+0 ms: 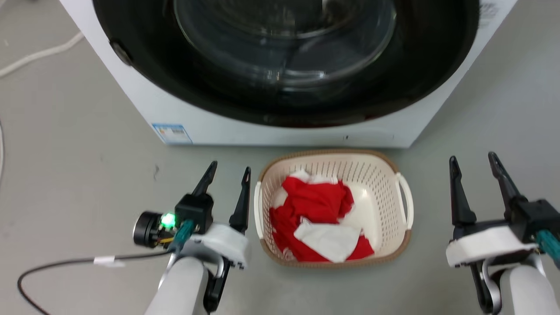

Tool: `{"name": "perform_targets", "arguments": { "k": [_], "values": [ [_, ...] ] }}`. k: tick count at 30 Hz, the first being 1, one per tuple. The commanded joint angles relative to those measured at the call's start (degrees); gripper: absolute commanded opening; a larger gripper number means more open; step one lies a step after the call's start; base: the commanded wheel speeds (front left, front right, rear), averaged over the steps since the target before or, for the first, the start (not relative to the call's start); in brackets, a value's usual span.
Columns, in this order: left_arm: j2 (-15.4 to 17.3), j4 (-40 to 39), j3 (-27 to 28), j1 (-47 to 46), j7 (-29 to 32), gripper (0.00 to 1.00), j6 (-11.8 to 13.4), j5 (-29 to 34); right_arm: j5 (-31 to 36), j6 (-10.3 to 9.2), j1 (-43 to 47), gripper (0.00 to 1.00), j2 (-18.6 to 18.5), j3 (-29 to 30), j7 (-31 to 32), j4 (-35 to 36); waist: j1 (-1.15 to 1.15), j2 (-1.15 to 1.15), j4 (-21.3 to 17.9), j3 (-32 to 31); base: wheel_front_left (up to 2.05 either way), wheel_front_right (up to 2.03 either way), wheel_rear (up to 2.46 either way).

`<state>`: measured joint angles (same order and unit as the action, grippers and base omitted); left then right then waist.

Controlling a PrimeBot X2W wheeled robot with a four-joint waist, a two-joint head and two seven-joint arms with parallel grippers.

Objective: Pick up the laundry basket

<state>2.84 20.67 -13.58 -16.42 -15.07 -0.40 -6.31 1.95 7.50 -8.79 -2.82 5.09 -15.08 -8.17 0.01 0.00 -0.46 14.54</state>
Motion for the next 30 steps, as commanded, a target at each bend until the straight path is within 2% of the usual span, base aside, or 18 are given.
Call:
{"name": "perform_targets", "arguments": {
  "k": [1,18,30],
  "values": [
    [0.1,2.7,-0.6,-3.0,-0.1,1.00,-0.5,-0.2,1.1,-0.02,-2.5,1.00,-0.1,0.7,-0.1,-2.0,-0.01,0.00,-0.4,5.9,0.00,0.00,0.00],
    [0.1,30.1,-6.9,-22.7,-0.2,1.00,-3.5,-2.4,11.2,-0.03,-18.6,1.00,-0.1,4.5,-0.1,-20.8,-0.01,0.00,-1.4,23.1,0.00,0.00,0.00],
    [0.1,40.7,-8.8,-32.0,-0.2,1.00,-4.1,-4.9,15.1,-0.03,-27.2,1.00,-1.0,4.5,-0.1,-31.4,-0.01,0.00,-1.7,30.9,0.00,0.00,0.00]
  ]
}}
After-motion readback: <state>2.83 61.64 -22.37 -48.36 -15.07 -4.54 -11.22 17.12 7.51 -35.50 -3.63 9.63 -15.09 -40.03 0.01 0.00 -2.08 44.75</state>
